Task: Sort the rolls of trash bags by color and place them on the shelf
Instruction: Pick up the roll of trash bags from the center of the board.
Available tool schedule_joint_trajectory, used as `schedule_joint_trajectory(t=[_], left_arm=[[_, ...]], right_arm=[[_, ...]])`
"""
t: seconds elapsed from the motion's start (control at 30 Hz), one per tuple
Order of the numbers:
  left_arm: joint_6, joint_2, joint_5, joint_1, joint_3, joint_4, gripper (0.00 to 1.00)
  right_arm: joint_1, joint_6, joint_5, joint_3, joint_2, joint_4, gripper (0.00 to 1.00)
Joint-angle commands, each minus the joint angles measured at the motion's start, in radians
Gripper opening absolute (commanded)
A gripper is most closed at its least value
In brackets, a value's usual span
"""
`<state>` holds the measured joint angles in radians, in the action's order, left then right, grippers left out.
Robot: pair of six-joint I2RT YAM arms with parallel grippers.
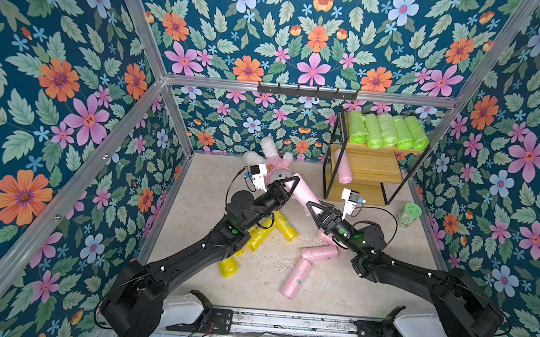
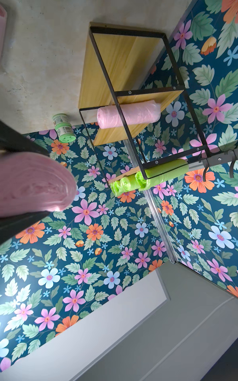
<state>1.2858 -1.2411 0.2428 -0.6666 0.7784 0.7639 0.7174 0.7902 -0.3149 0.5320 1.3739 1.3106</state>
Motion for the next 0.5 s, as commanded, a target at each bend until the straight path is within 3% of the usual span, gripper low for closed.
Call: schedule_joint_trajectory(t=[0.0,0.07,0.23,0.47], left_arm=[[0.011,-0.003,0.013,0.001,0.007,0.060,0.27],[0.015,-0.007,0.015,0.001,0.005,0.061,0.27],[0.011,-0.018,0.023,0.002,0.006,0.063,0.30],[-0.074,-0.012,0.016,0.005,0.022,-0.023,0.65]], right_arm=[[0.002,0.006,-0.014,0.008,-0.010,0.042,0.52],[0.001,-0.001,-0.015,0.012,-0.016,0.022,0.45],[0.001,-0.024,0.020,0.005,-0.054,-0.037,0.40],[-0.032,-0.073,0.061,-0.001,-0.136,-0.195,0.39]])
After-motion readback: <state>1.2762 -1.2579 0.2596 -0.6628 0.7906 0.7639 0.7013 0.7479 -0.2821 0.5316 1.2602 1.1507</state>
